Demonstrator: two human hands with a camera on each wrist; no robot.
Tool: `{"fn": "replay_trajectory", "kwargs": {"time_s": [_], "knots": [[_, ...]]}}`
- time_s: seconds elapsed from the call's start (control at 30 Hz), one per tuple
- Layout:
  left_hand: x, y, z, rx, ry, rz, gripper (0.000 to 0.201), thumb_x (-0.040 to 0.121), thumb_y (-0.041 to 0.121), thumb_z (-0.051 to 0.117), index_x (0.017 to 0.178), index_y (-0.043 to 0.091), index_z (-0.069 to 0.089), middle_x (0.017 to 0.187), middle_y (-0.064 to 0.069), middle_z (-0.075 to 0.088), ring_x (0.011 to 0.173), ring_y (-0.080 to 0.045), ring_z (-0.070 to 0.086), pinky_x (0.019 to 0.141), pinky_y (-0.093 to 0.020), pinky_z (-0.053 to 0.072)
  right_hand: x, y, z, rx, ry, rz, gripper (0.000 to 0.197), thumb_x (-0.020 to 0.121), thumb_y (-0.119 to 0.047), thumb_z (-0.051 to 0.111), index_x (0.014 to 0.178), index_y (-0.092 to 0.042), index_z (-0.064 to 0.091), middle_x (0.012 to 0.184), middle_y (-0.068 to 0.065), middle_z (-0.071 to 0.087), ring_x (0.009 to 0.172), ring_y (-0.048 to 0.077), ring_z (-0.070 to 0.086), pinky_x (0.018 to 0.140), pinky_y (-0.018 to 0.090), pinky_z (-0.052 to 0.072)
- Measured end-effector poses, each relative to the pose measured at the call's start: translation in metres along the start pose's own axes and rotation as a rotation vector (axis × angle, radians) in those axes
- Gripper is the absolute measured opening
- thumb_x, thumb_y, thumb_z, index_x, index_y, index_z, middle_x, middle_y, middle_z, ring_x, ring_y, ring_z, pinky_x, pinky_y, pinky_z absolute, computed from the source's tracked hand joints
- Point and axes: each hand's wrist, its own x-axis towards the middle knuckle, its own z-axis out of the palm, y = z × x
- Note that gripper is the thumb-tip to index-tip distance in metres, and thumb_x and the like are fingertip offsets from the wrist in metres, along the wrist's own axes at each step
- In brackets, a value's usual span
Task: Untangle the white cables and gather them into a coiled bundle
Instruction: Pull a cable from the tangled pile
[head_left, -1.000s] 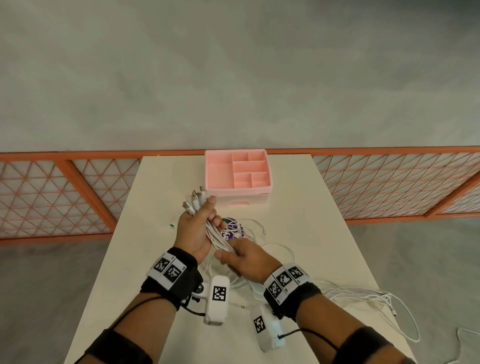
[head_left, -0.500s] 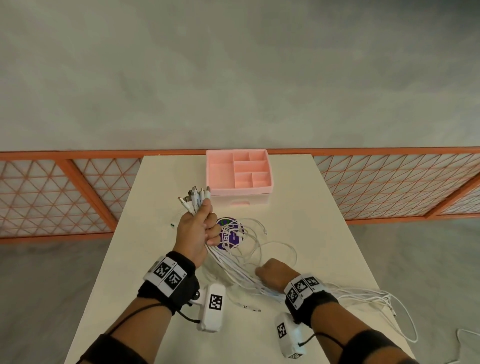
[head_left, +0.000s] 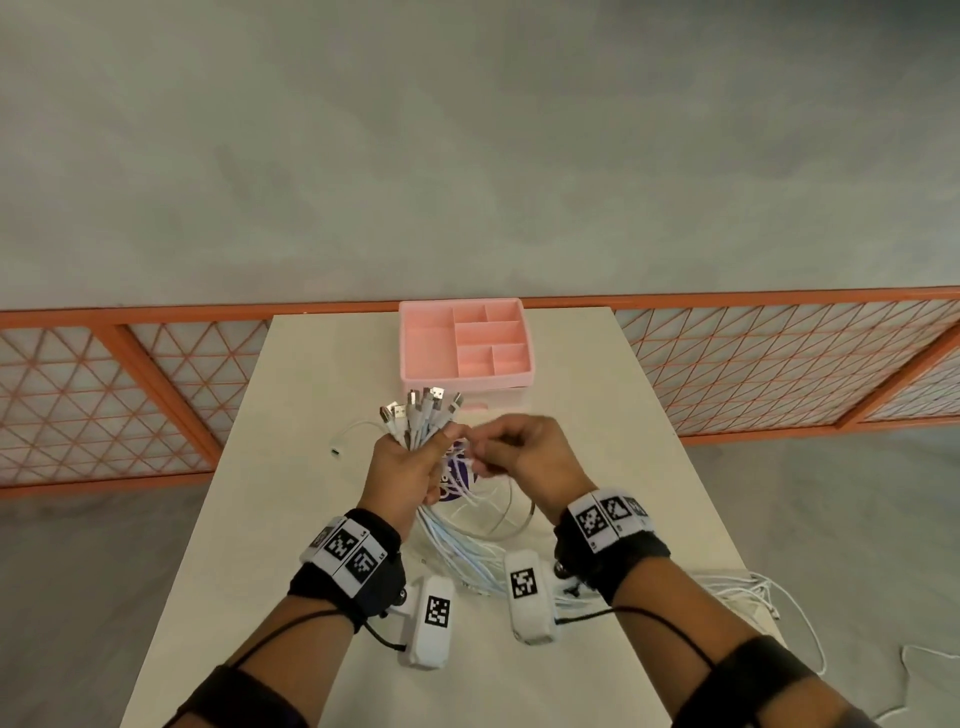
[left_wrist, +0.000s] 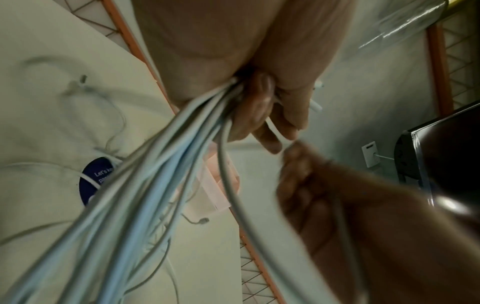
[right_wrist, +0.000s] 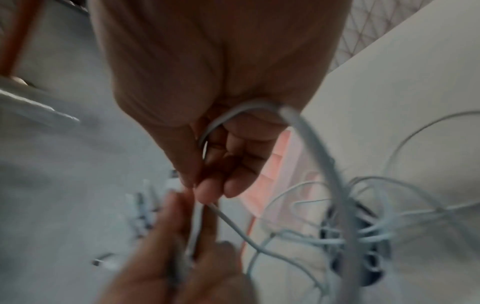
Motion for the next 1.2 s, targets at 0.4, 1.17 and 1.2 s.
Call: {"fn": "replay_trajectory", "kwargs": {"time_s": [0.4, 1.17, 1.2], "knots": [[0.001, -0.007, -0.011, -0.025, 0.05, -0.068, 0.025, 0.088, 0.024, 0.074, 0.085, -0.001, 0.072, 0.077, -0.013, 0.065, 0.042, -0.012, 0.027, 0.042, -0.023, 0.028, 0.022, -0.028, -0.023, -0.447, 0.292, -0.123, 0.035, 0.086, 0.007, 0.049, 0.099, -0.016, 0.071, 0.091, 0.006, 0.068, 0.079, 0.018, 0.062, 0.073, 0.032, 0.05], [0.005, -0.014, -0.019, 0.005, 0.087, -0.047, 0.02, 0.09, 0.022, 0.072, 0.079, 0.006, 0.07, 0.054, 0.006, 0.06, 0.04, -0.008, 0.027, 0.042, -0.021, 0.028, 0.033, -0.065, -0.054, -0.304, 0.595, -0.217, 0.016, 0.09, -0.018, 0.058, 0.098, -0.018, 0.071, 0.078, -0.003, 0.066, 0.071, 0.021, 0.056, 0.072, 0.038, 0.048], [0.005, -0.014, -0.019, 0.01, 0.09, -0.043, 0.02, 0.09, 0.022, 0.072, 0.078, 0.006, 0.07, 0.055, 0.004, 0.06, 0.039, -0.008, 0.027, 0.043, -0.021, 0.028, 0.033, -0.057, -0.056, -0.553, 0.56, -0.15, 0.031, 0.09, -0.019, 0.059, 0.12, -0.014, 0.064, 0.103, 0.007, 0.066, 0.089, 0.026, 0.06, 0.083, 0.043, 0.051]]}}
